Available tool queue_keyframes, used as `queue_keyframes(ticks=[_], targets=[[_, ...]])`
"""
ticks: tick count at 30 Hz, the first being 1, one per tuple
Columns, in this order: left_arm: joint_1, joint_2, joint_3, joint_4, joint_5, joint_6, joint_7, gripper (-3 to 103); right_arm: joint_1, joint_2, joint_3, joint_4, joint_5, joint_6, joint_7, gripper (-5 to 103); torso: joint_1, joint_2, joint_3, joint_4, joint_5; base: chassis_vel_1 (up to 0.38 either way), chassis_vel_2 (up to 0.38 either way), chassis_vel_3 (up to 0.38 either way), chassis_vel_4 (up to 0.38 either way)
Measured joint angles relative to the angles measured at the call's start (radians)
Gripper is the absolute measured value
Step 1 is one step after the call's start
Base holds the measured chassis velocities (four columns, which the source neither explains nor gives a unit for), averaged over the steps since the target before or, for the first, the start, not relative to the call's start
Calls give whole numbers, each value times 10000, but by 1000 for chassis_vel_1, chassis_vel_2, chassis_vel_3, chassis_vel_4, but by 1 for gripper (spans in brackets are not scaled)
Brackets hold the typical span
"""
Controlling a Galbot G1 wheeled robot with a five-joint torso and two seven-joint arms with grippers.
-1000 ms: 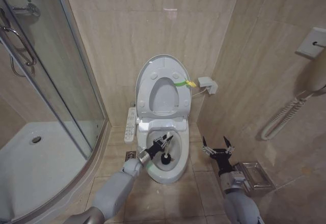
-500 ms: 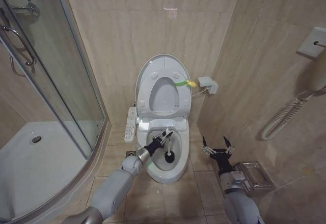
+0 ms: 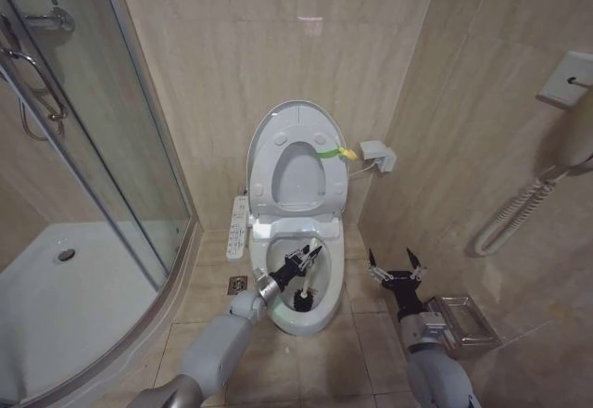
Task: Open the toilet lid, clean the toilet bowl with a toilet brush, close the toilet lid, and flush.
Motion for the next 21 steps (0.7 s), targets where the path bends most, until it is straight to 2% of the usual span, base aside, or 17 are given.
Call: queue_keyframes(ticks=[2, 3, 9, 21], targets=[[-45, -25, -51, 130, 30, 1, 4, 22, 9, -1, 0, 1, 1, 0, 2, 100, 4, -1, 0, 0, -6, 0, 0, 0, 0], [-70, -39, -100, 246, 68, 1, 7, 19, 12, 0, -1, 7, -1, 2, -4, 100, 2, 2, -4, -9, 1, 0, 0, 0, 0], [-68, -67, -343, 719, 228, -77, 108, 19, 5, 0, -1, 6, 0, 0, -4, 100, 0, 3, -6, -4, 0, 0, 0, 0, 0], [61, 244, -283, -318, 542, -25, 3, 19, 5, 0, -1, 4, 0, 0, -3, 100, 6, -7, 6, -2, 3, 0, 0, 0, 0]])
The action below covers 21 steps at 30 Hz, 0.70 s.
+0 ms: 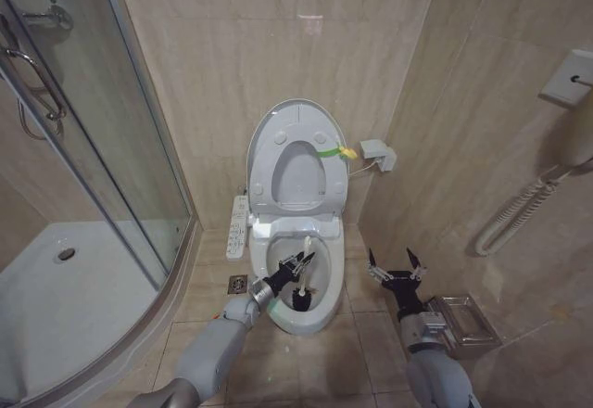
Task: Open the toilet lid, clean the toilet bowl with a toilet brush, close the toilet lid, and flush.
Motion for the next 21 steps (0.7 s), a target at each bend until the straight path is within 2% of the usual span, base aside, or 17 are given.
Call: queue_keyframes(ticks=[7, 15, 21], targets=[[-58, 91, -179, -363, 683, -217, 104, 19, 0, 1, 0, -3, 0, 0, 0, 100, 0, 0, -2, -2, -2, 0, 0, 0, 0], [134, 327, -29, -1213, 500, -212, 200, 19, 0, 0, 0, -5, 0, 0, 0, 100, -1, 2, -5, -1, -2, 0, 0, 0, 0], [143, 154, 43, -1108, 813, -658, 309, 19, 0, 1, 0, -5, 0, 0, 0, 100, -3, 4, -6, -1, -2, 0, 0, 0, 0]])
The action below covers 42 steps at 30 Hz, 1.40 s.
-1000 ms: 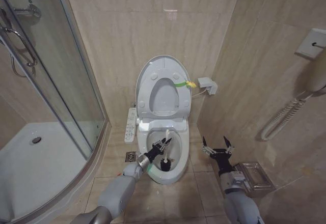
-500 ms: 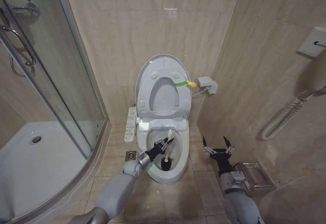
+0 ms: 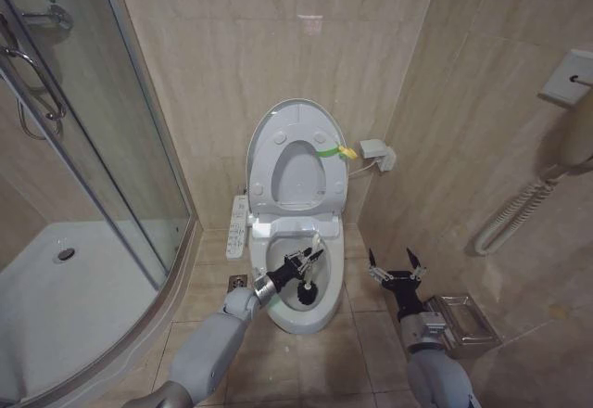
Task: Open the toilet lid, clean the toilet bowl with a toilet brush, close the toilet lid, and flush.
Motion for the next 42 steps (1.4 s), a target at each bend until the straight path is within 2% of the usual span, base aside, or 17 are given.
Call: queue_keyframes(ticks=[2, 5, 14, 20, 25, 29, 30, 33, 36, 42], targets=[[-202, -174, -21, 384, 222, -279, 296, 19, 0, 0, 0, 0, 0, 0, 0, 100, 0, 0, 0, 0, 0, 0, 0, 0, 0], [-371, -268, 20, 656, 289, -386, 558, 19, 0, 0, 0, 0, 0, 0, 0, 100, 0, 1, 0, -1, 0, 0, 0, 0, 0], [-462, -172, 367, 1081, 407, -375, 1494, 19, 0, -1, 0, 0, 0, 0, 0, 100, -1, 2, -1, 0, 0, 0, 0, 0, 0], [-347, -58, 334, 1302, 766, -371, 1898, 19, 0, -1, 0, -1, 0, 0, 0, 100, -2, 3, -2, 0, -2, 0, 0, 0, 0], [-342, -29, 196, 1346, 828, -377, 1795, 19, 0, -1, 0, 0, 0, 0, 0, 100, -2, 3, -2, 0, -2, 0, 0, 0, 0], [-465, -262, -230, 1369, 125, -375, 1271, 19, 0, -1, 0, 0, 0, 0, 0, 100, 0, 1, 2, 3, 1, 0, 0, 0, 0], [-465, -262, -230, 1369, 125, -375, 1271, 19, 0, -1, 0, 0, 0, 0, 0, 100, 0, 1, 2, 3, 1, 0, 0, 0, 0], [-668, -434, -607, 983, -1125, -2, 1199, 19, 0, 0, 0, 0, 0, 0, 0, 100, -1, 2, 1, -2, 1, 0, 0, 0, 0], [-708, -533, -764, 966, -1590, 122, 1249, 19, 0, -1, 0, -1, 0, 0, 0, 100, 0, 1, 2, 0, 2, 0, 0, 0, 0], [-752, -804, -861, 1766, -1671, -8, 1637, 19, 0, -1, 0, 0, 0, 0, 0, 100, 0, 1, 1, 1, -1, 0, 0, 0, 0]])
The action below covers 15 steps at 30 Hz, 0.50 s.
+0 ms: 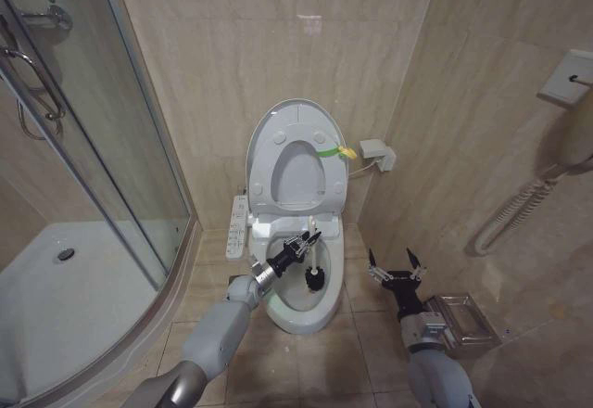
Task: Open the toilet lid, clean the toilet bowl with a toilet brush, close the toilet lid, and flush.
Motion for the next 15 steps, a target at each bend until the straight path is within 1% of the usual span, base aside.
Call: queue_keyframes(ticks=[4, 9, 11, 13, 14, 15], targets=[[-181, -219, -93, 1229, 394, -227, 410, 19, 0, 0, 0, 0, 0, 0, 0, 100, 0, 0, -1, 0, 1, 0, 0, 0, 0], [-187, -126, -113, 1488, 651, -256, 617, 19, 0, 0, 0, -1, 1, 0, 0, 100, -1, 0, -3, 1, 1, 0, 0, 0, 0], [-162, -16, -122, 1564, 894, -306, 703, 19, 0, 0, 0, 0, 0, 0, 0, 100, -2, 1, -4, 0, -1, 0, 0, 0, 0], [-157, 80, -181, 1586, 1195, -505, 669, 19, 0, 0, 0, 0, 0, 0, 0, 100, -3, 2, -5, -1, 0, 0, 0, 0, 0], [-157, 80, -181, 1586, 1195, -505, 669, 19, 0, 0, 0, 0, 0, 0, 0, 100, -3, 2, -5, -1, 0, 0, 0, 0, 0], [-148, 101, -268, 1537, 1332, -620, 562, 19, 0, 0, 0, 0, 0, 0, 0, 100, -2, 1, -3, 2, 1, 0, 0, 0, 0]])
